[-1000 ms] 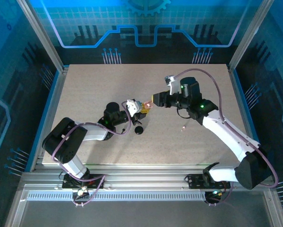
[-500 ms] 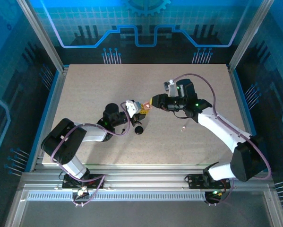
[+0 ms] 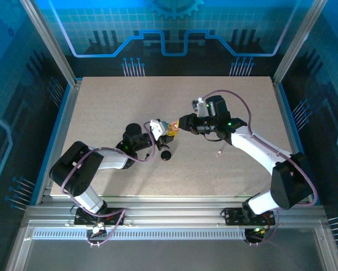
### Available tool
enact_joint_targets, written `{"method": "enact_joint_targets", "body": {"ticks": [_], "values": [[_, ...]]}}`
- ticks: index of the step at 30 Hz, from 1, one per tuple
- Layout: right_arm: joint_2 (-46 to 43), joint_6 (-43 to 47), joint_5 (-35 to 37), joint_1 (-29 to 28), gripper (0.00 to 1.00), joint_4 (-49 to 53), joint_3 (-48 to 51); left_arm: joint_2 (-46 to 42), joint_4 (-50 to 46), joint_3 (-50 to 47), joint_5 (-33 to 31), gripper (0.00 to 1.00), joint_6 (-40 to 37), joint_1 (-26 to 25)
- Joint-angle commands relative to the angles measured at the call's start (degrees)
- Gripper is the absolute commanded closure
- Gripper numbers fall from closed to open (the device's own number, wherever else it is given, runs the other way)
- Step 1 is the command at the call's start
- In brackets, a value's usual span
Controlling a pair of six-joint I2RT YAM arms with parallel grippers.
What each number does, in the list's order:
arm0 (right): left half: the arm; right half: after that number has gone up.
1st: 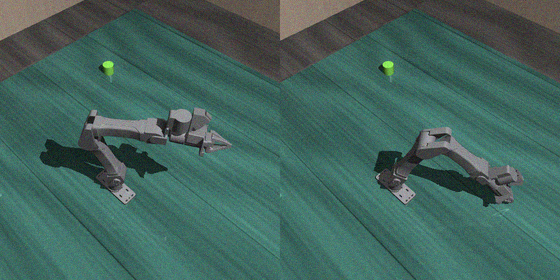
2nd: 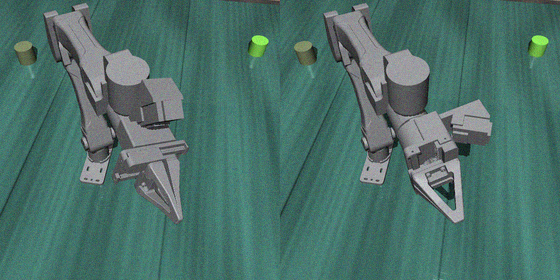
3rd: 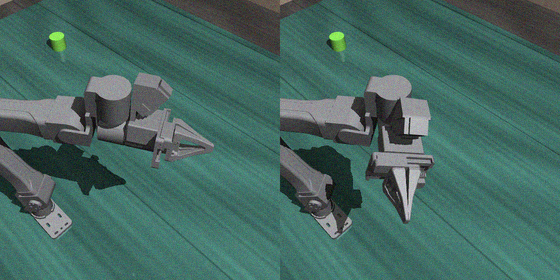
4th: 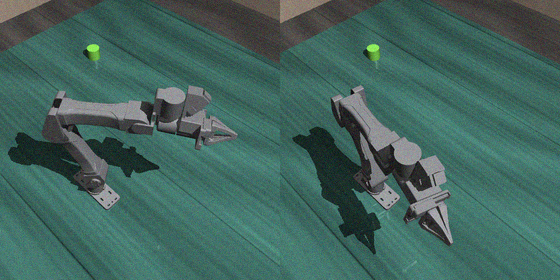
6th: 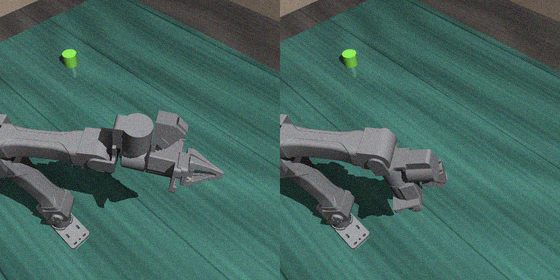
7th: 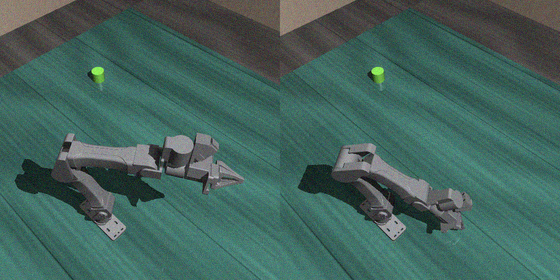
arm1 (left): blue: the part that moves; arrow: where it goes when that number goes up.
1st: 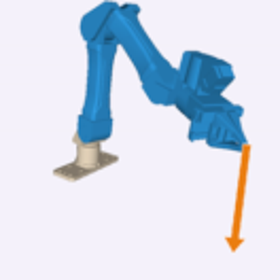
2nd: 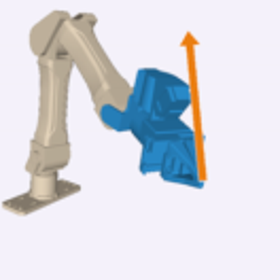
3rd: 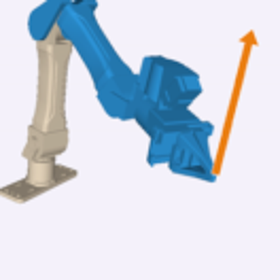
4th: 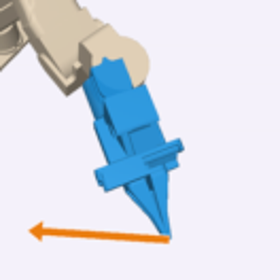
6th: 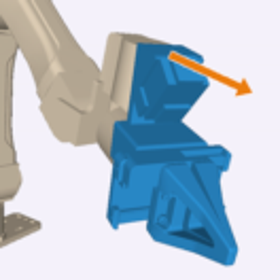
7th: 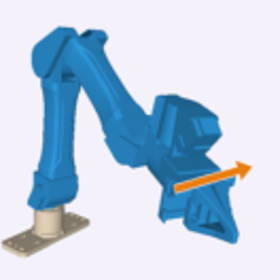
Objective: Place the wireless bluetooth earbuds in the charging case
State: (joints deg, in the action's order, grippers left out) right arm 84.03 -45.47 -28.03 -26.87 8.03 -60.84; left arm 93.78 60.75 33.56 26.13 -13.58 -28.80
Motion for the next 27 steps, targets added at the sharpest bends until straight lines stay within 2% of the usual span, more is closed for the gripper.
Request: {"method": "enact_joint_targets", "body": {"ticks": [1,19,27], "values": [[0.51,-0.15,-2.05,-0.81,0.71,-1.61,-1.39,-1.31,2.74,-0.51,-0.08,0.86,0.31,-0.43],[0.67,0.47,-3.18,-1.25,0.73,-3.13,-2.62,-2.39,2.73,-1.39,-0.36,0.86,0.18,-0.42],[-3.6,4.25,0.79,-1.32,0.72,4.92,-4.06,-3.46,2.45,-2.18,-0.26,0.86,0.16,-0.55]]}}
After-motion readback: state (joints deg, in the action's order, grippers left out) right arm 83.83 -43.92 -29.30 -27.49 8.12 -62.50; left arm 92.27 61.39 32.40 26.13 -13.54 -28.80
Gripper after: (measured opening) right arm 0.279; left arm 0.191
